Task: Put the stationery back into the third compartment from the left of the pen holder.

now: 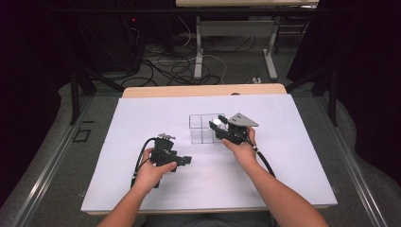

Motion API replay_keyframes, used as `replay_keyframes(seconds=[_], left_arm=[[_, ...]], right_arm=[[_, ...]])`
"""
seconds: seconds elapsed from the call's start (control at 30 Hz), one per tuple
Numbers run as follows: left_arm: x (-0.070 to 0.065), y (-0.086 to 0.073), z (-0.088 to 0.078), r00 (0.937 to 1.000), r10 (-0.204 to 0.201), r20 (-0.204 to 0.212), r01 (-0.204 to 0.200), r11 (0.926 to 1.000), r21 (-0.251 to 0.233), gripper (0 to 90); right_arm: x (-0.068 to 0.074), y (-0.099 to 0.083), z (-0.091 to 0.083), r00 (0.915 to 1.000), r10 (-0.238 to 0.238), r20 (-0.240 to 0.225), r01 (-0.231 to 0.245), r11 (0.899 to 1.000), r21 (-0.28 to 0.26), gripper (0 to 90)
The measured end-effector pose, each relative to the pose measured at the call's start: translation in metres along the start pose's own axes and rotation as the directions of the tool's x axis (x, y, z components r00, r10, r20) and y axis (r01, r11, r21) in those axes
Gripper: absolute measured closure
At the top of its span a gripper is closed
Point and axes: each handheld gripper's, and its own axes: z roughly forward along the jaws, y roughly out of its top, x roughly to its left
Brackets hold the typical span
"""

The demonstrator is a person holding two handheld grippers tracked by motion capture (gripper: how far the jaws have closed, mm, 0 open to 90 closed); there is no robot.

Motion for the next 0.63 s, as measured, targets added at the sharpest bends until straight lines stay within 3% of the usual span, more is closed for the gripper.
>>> replay_keyframes(seconds=[0.2,0.23,0.33,0.5,0.63], left_arm=[[0.001,0.000,-0.001,1.0000,-0.006,-0.001,0.006,0.9999,-0.013,24.6],[0.002,0.000,-0.002,1.0000,0.008,-0.003,-0.008,0.9999,-0.009,24.5],[0.002,0.000,-0.003,0.9999,-0.002,-0.013,0.002,0.9998,-0.022,23.0],[0.002,0.000,-0.005,0.9996,-0.001,-0.028,0.000,0.9994,-0.035,19.4],[0.004,0.000,-0.006,0.9988,0.015,-0.047,-0.017,0.9990,-0.042,16.3]], right_arm=[[0.003,0.011,-0.020,0.9992,-0.035,0.018,0.035,0.999,0.003,38.3],[0.004,0.013,-0.023,0.9986,-0.045,0.027,0.045,0.999,0.007,37.5],[0.004,0.020,-0.034,0.9997,-0.016,0.019,0.015,0.999,0.029,32.4],[0.004,0.025,-0.053,0.9999,-0.011,0.007,0.010,0.993,0.122,16.0],[0.004,0.025,-0.067,0.9998,-0.015,0.016,0.012,0.984,0.178,13.9]])
